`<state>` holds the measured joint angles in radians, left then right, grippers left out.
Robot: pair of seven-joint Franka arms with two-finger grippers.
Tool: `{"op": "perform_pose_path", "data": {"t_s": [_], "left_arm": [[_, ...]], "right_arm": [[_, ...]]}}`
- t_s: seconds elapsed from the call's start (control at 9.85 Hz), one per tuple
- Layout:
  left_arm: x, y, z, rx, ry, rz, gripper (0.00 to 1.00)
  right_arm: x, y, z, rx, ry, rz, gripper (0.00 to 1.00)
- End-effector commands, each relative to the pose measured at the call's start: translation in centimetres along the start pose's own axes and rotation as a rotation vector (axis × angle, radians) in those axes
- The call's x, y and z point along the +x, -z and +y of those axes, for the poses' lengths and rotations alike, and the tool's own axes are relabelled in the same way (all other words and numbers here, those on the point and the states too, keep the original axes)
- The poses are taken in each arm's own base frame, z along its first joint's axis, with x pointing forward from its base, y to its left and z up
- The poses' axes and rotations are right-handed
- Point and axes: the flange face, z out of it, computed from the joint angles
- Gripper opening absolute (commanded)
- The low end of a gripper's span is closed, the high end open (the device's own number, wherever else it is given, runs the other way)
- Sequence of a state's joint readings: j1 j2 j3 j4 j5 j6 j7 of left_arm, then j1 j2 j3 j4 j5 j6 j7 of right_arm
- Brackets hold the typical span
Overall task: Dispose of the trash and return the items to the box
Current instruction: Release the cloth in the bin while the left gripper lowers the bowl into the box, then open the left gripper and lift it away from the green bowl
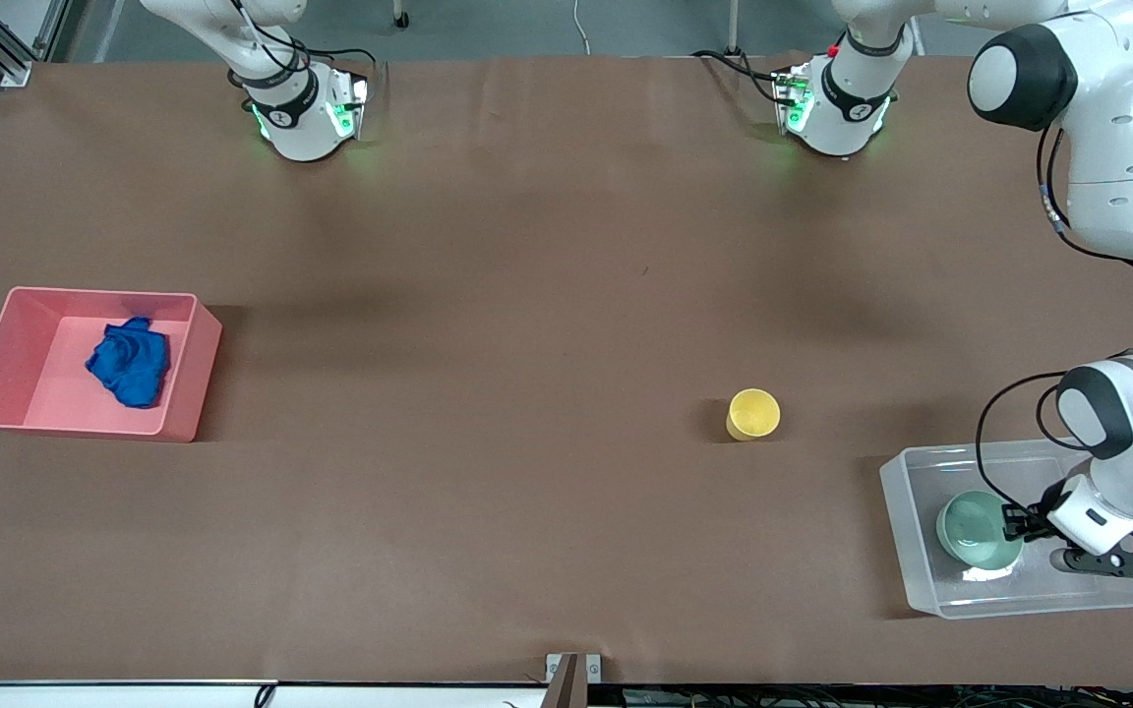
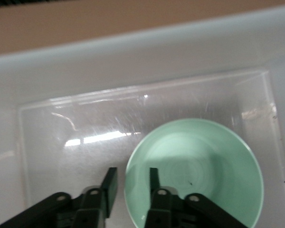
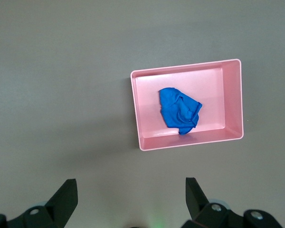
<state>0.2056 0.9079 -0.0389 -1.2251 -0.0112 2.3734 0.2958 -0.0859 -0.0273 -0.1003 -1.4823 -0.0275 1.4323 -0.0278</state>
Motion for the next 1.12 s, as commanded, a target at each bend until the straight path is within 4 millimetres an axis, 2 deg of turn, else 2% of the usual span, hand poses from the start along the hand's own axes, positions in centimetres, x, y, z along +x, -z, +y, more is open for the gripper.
{"op": "perform_pose_path", "data": {"t_s": [0.0, 0.1, 0.2, 0.3, 0.41, 0.61, 0.71, 0.81, 1.02], "left_arm": [[0.7, 6.2, 1.2, 0.004, -0.005, -0.020, 0.87], [1.3, 10.5, 3.2, -0.011, -0.017, -0.037, 0.89], [1.6, 13.9, 5.5, -0.024, -0.025, -0.063, 0.89], [1.1, 16.4, 8.7, -0.039, -0.023, -0.102, 0.89], [-0.1, 18.7, 11.9, -0.043, -0.024, -0.117, 0.89], [-3.9, 21.8, 17.7, -0.045, -0.019, -0.142, 0.89], [-6.0, 22.3, 20.7, -0.050, -0.030, -0.165, 0.89], [-8.2, 22.1, 23.0, -0.059, -0.048, -0.196, 0.89], [-11.8, 19.1, 27.9, -0.078, -0.073, -0.236, 0.89]], "right_arm": [[0.4, 0.1, -0.2, -0.003, 0.015, -0.003, 1.00], [0.4, 0.0, -0.2, -0.003, 0.015, -0.009, 1.00], [0.4, -0.2, -0.3, -0.003, 0.017, -0.012, 1.00], [0.3, -0.2, -0.3, -0.003, 0.017, -0.016, 1.00], [0.3, -0.2, -0.3, -0.001, 0.017, -0.016, 1.00], [0.4, 0.0, -0.3, 0.001, 0.018, 0.006, 1.00], [0.2, 0.1, -0.3, 0.002, 0.018, 0.003, 1.00], [0.2, 0.2, -0.3, 0.002, 0.017, 0.004, 1.00], [0.2, 0.3, -0.7, 0.002, 0.024, 0.006, 1.00]]}}
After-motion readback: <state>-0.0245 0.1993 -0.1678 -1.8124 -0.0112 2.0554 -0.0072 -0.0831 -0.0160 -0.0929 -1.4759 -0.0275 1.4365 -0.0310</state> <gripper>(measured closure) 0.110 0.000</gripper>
